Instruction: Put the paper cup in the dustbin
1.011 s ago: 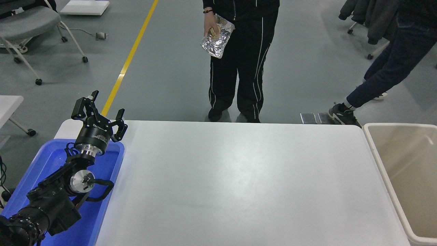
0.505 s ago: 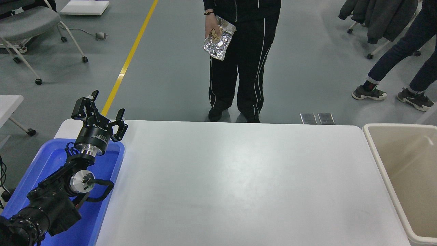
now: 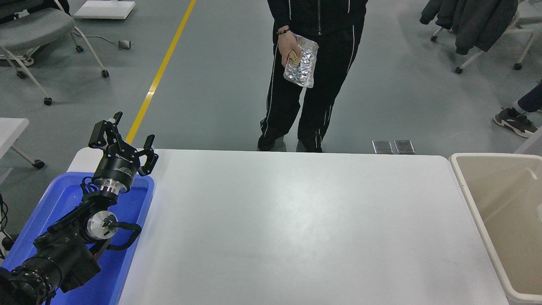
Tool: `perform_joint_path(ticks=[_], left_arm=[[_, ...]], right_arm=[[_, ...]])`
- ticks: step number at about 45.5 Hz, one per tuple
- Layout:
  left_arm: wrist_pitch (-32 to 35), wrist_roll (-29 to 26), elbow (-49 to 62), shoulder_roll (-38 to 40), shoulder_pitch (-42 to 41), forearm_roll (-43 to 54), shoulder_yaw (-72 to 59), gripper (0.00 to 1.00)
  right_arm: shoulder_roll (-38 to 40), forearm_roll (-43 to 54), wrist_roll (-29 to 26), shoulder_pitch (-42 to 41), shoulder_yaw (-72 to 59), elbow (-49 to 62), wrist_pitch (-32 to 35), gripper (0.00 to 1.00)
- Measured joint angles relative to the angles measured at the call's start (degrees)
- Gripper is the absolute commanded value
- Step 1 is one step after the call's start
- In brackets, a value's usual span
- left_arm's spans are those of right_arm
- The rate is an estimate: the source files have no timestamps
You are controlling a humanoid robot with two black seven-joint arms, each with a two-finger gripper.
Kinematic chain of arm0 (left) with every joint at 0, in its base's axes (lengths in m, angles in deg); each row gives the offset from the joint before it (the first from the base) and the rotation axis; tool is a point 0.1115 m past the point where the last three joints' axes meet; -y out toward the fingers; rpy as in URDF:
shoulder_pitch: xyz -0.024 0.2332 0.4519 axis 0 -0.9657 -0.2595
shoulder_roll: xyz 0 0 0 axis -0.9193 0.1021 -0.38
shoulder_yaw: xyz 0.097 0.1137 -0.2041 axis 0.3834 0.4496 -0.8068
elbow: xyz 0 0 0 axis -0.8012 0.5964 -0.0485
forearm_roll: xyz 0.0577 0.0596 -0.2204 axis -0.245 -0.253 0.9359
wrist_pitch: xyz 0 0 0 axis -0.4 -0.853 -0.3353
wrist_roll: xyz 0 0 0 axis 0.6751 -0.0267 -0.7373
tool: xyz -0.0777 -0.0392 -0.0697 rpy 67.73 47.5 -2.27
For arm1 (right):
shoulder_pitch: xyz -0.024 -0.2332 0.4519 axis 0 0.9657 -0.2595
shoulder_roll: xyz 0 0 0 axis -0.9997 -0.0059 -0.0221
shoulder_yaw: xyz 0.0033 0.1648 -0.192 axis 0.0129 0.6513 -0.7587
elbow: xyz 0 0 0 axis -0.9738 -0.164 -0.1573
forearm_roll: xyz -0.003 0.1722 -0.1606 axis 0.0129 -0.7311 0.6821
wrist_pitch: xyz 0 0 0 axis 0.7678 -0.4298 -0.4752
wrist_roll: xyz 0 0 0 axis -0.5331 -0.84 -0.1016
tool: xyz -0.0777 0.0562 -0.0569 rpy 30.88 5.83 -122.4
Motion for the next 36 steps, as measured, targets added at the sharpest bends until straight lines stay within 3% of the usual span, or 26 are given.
perform_joint_path(ticks=[20, 36], left_arm=[[0.0, 0.0, 0.01, 0.0, 0.0, -0.01, 0.0, 1.0], [0.0, 0.0, 0.01, -0.01, 0.0, -0.01, -0.01, 1.0]], right_arm=[[-2.37, -0.14, 0.1, -2.12, -0.14, -0.08, -4.53, 0.99], [-2.24, -0.21, 0.22, -16.6, -0.37, -0.04, -4.77, 0.99]])
